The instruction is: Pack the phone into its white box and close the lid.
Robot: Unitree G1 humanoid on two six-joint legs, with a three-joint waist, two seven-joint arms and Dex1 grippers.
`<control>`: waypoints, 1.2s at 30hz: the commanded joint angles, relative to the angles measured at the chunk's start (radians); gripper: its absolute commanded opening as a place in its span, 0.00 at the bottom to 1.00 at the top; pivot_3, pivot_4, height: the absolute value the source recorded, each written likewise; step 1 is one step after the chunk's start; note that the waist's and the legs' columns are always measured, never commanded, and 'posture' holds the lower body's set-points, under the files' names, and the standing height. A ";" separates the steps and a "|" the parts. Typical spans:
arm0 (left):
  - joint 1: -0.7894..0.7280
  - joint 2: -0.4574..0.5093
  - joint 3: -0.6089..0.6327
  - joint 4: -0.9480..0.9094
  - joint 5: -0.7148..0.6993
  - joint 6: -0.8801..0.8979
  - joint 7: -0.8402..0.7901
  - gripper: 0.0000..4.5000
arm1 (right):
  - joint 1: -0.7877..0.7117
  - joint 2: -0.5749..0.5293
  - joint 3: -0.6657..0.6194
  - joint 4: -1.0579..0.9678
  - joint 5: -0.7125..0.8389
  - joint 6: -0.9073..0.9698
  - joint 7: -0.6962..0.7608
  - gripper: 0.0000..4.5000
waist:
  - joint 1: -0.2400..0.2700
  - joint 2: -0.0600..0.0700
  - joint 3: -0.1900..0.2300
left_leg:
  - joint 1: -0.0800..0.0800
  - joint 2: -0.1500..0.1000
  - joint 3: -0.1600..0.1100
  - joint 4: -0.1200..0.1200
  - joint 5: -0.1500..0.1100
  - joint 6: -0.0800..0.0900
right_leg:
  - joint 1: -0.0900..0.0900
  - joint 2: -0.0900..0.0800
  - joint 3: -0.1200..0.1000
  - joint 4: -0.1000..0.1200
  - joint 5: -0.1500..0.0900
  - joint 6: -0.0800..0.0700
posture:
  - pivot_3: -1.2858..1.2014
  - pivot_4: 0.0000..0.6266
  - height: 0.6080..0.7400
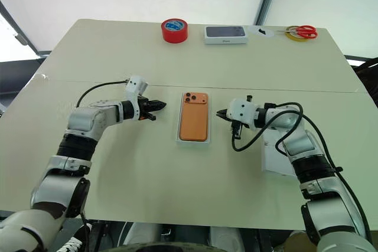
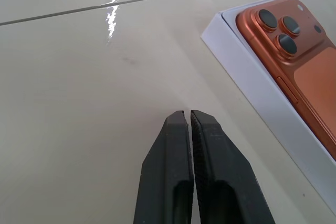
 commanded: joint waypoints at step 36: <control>0.058 -0.177 -0.271 -0.204 0.076 -0.009 -0.209 0.01 | 0.240 -0.243 -0.094 -0.231 0.023 0.022 0.098 0.00 | 0.019 0.001 0.000 | 0.001 0.000 0.000 0.003 -0.002 0.004 | 0.003 0.000 0.000 -0.001 0.000 0.000 | 0.52 0.24 1.00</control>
